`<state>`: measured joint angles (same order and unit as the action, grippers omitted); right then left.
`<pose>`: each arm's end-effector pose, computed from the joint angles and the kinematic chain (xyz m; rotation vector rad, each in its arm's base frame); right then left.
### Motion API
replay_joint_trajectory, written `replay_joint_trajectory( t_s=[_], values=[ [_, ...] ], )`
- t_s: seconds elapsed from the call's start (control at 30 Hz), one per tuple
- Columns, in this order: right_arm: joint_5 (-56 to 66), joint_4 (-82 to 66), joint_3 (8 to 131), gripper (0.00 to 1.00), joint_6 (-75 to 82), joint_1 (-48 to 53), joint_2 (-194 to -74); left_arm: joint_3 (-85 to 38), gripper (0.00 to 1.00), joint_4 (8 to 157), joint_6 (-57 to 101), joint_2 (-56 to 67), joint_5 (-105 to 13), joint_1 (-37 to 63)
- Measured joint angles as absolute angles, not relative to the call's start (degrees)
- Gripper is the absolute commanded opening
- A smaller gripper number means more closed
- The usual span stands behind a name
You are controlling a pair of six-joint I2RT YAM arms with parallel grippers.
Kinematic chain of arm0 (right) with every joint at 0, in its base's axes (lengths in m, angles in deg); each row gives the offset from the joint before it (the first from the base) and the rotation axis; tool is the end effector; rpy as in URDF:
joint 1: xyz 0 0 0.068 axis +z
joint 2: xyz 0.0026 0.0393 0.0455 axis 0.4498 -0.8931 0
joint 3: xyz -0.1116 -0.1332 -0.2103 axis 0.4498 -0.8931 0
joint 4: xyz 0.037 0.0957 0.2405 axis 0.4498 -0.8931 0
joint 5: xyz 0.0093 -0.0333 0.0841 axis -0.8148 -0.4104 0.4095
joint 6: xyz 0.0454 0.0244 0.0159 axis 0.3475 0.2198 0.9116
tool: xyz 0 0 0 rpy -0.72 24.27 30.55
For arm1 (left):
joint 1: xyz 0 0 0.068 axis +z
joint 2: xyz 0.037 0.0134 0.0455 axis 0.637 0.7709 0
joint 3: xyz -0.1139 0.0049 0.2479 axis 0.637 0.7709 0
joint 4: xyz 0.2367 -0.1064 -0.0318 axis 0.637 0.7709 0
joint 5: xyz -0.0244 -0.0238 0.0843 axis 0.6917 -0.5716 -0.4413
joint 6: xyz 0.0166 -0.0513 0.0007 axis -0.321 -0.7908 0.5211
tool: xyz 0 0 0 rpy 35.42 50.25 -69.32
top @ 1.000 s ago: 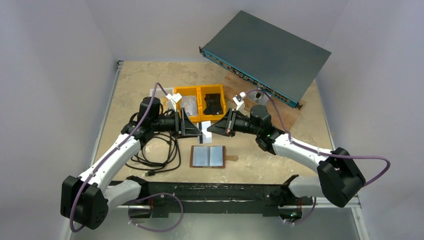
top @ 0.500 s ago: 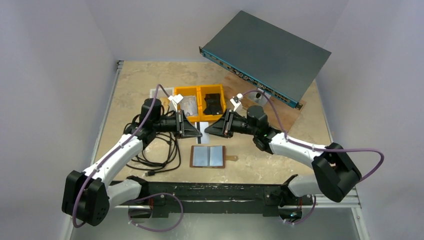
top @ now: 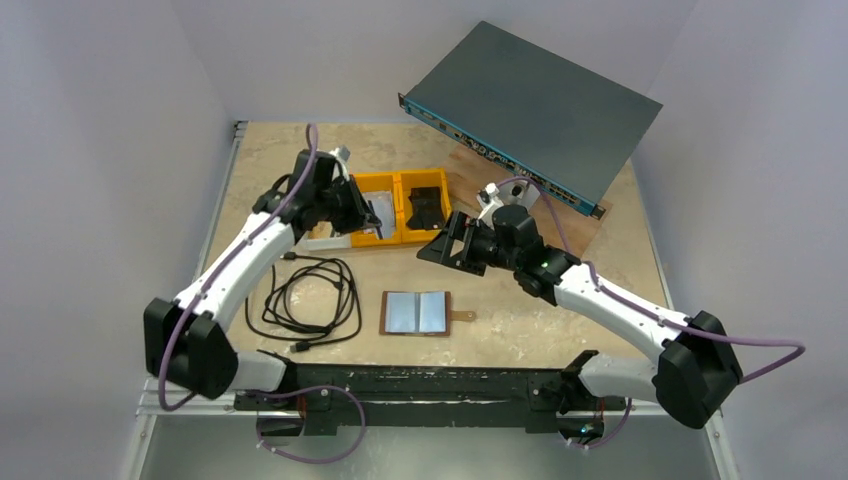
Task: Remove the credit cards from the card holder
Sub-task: Place the credit card in the storage box.
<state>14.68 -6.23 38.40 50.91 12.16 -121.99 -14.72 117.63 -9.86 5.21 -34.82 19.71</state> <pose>0.2055 0.1792 0.2676 0.0864 2.2330 1.2780 0.2602 -0.1067 0.3035 -0.3196 2.4655 -0.9115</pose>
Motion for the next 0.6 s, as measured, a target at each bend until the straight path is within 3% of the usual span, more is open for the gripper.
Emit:
replay_joint_trajectory(
  t_s=[0.3,0.37,0.53,0.6],
  values=[
    [6.1,-18.1,38.5,0.99,45.8,12.3,-117.1,-35.8,0.01,125.7,-4.8,27.9,-50.0,22.4],
    [5.4,-19.0,38.5,0.99,45.3,12.3,-116.1,-38.8,0.07,126.8,-4.1,31.2,-50.8,22.9],
    [4.5,-20.1,38.5,0.99,44.5,12.3,-115.8,-44.4,0.38,129.3,-2.4,37.0,-51.2,23.5],
    [4.4,-20.1,38.5,0.99,44.3,12.3,-116.0,-44.9,0.43,129.7,-1.7,37.6,-51.1,23.6]
  ],
)
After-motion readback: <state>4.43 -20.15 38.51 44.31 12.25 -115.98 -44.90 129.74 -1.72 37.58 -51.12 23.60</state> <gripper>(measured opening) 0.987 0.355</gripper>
